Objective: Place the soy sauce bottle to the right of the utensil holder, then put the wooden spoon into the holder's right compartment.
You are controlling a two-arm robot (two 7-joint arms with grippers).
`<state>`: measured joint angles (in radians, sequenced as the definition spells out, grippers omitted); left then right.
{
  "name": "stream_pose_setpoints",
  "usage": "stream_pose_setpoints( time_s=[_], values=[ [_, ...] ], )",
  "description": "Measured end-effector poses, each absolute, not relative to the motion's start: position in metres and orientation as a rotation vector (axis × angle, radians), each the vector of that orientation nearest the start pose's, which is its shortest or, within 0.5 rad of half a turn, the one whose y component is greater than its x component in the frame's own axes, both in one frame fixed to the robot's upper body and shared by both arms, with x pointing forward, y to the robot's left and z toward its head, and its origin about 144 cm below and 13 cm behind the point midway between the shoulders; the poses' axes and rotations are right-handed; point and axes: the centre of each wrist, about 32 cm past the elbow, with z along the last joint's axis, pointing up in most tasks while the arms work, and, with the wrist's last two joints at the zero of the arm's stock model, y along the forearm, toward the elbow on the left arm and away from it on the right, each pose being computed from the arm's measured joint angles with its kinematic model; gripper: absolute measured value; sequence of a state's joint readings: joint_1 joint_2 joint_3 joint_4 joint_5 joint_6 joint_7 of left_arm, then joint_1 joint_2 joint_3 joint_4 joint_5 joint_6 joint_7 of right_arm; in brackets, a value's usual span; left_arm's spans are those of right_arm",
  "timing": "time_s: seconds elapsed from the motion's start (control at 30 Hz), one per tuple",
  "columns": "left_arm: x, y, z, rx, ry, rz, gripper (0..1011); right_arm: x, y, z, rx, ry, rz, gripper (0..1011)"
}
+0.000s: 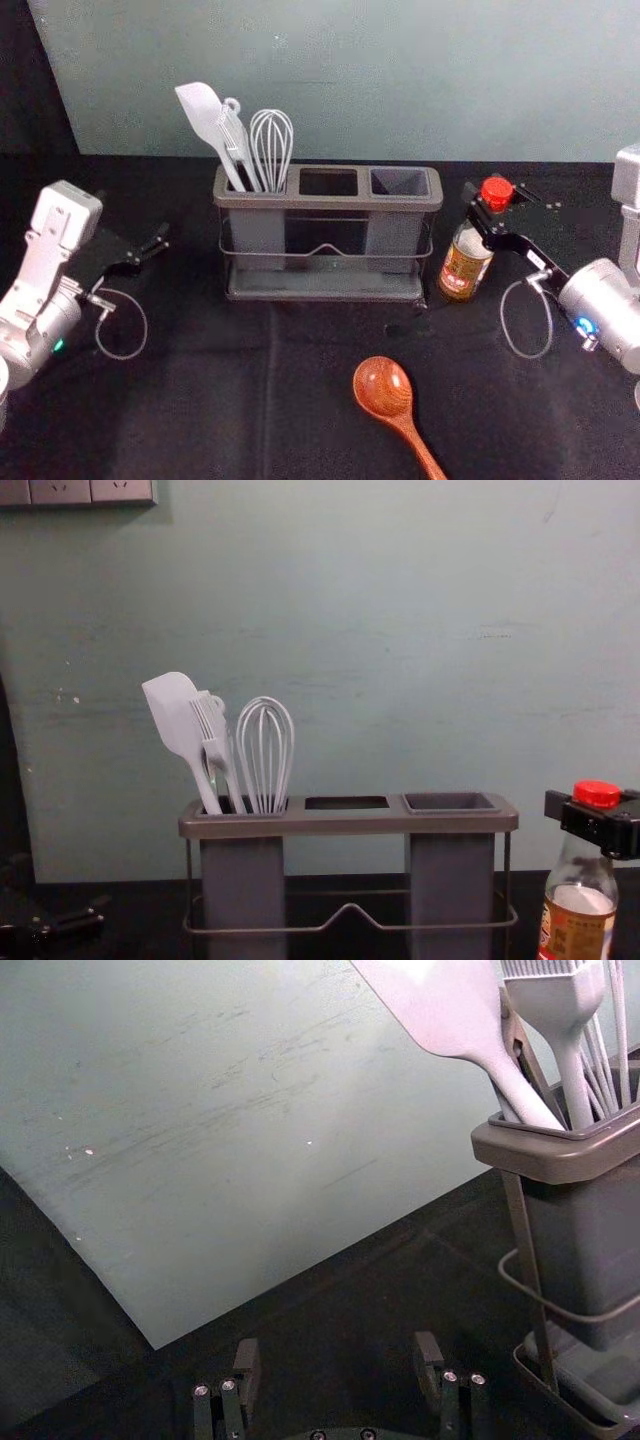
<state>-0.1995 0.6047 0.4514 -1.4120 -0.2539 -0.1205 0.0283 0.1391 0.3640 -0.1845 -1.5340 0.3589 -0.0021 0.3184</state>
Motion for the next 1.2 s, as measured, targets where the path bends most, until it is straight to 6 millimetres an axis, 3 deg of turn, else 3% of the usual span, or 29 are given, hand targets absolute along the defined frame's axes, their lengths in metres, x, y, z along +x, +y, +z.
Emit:
stream_pose_setpoints(
  time_s=[1.03, 1.2],
  values=[
    [0.489, 0.310, 1.140, 0.305, -0.285, 1.248, 1005, 0.506, -0.275, 1.172, 0.030, -0.048, -1.090, 384],
    [0.489, 0.310, 1.140, 0.304, -0.285, 1.248, 1005, 0.506, -0.275, 1.172, 0.031, -0.049, -1.091, 528]
  ],
)
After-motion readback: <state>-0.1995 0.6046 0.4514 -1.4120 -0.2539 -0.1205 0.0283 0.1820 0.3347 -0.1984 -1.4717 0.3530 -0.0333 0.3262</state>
